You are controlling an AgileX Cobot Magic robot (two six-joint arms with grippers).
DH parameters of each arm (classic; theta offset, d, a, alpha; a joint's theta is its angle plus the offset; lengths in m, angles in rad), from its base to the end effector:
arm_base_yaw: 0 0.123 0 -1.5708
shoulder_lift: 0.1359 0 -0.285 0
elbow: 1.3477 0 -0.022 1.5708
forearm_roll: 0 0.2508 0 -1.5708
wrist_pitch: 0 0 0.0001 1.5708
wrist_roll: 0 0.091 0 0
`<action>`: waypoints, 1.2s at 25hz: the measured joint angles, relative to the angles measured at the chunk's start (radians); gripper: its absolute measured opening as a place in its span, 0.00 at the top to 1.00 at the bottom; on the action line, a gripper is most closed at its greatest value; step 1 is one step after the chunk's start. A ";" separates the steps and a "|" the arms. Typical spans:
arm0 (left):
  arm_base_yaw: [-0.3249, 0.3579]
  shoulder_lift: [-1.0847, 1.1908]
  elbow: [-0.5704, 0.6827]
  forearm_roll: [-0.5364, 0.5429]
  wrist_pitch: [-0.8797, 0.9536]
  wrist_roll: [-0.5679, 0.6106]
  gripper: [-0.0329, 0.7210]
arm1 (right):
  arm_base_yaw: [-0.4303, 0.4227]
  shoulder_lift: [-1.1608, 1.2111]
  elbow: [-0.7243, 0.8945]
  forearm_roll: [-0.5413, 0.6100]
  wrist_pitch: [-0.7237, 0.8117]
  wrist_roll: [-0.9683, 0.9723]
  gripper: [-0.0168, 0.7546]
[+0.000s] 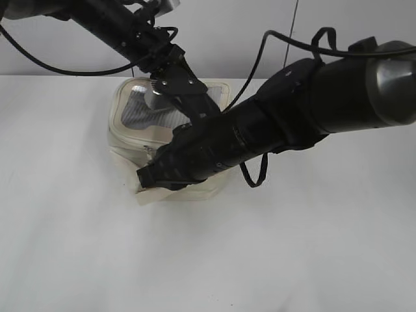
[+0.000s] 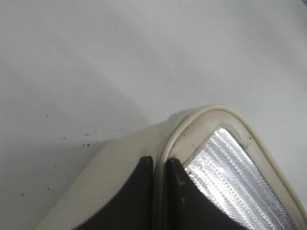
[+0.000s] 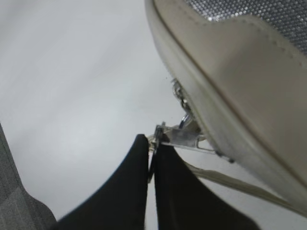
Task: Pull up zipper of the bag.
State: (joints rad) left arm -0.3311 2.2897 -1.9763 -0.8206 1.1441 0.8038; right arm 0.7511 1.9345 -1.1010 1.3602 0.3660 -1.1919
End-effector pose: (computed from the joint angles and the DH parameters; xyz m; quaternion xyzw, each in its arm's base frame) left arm 0.4421 -0.2161 0.2118 0.3825 0.8382 -0.3458 0.1777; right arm 0.2657 0.2918 0.1564 -0.3315 0.8571 0.3055 0.2495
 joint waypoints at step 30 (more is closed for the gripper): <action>0.049 -1.225 1.022 0.482 -0.323 -0.526 0.77 | -0.485 -0.802 0.333 -0.921 0.555 0.842 0.35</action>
State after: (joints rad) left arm -0.2821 1.0651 -0.9546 -0.3381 0.8215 0.2779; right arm 0.2663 1.1329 -0.7680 0.4395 0.9205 -0.3495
